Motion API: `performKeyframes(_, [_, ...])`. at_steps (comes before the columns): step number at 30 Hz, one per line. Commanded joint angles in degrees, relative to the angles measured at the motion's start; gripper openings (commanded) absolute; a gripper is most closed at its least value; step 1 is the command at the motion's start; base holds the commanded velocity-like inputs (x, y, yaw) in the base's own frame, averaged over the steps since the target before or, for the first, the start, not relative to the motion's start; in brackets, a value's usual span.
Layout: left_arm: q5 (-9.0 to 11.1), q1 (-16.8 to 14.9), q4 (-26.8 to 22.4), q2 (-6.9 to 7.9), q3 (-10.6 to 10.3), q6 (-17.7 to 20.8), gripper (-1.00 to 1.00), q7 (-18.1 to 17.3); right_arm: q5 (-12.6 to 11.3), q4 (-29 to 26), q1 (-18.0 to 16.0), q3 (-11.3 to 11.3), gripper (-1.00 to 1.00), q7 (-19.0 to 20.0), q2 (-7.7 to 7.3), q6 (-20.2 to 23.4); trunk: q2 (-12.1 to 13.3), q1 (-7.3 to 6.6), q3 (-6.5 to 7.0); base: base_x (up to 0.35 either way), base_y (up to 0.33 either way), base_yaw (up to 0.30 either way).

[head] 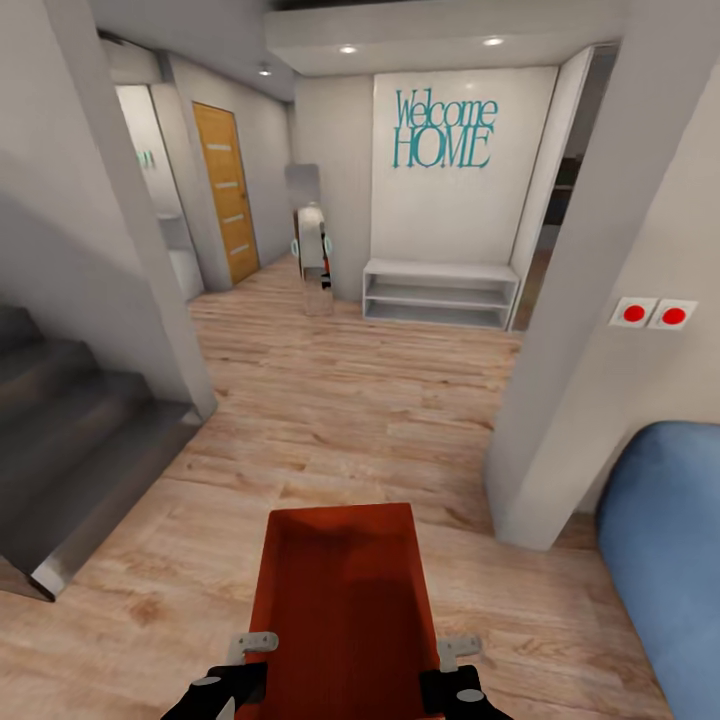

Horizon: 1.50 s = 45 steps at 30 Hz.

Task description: Move the two storage containers from the living room to the garage. In the garage, place one container on the floor and stack the other container on top of it (either order is fine).

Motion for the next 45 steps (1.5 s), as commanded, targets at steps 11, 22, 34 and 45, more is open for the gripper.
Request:
performKeyframes(11, [-0.65,-0.01,-0.32,0.16,0.07,0.37,-1.00,0.57,-1.14,0.49,-0.04,-0.46,-1.00,-0.30,-1.02,-0.26,-0.04,0.04,-0.06,0.325,0.000,0.000])
performKeyframes(22, [-0.65,-0.01,-0.32,0.16,0.07,0.37,-1.00,0.57,-1.14,0.47,-0.04,-0.46,-1.00,-0.30,-1.02,-0.27,-0.04,0.04,-0.06,0.325,0.000,0.000])
performKeyframes(34, [-0.65,-0.01,-0.32,0.16,0.07,0.37,-1.00,0.57,-1.14,0.49,-0.06,-0.46,-1.00,-0.30,-1.02,-0.21,-0.04,0.04,-0.06,0.325,0.000,0.000])
performKeyframes(45, [-0.65,-0.01,-0.32,0.15,0.07,0.37,-1.00,0.57,-1.14,0.49,-0.05,-0.46,-1.00,-0.30,-1.02,-0.26,-0.04,0.04,-0.06,0.325,0.000,0.000])
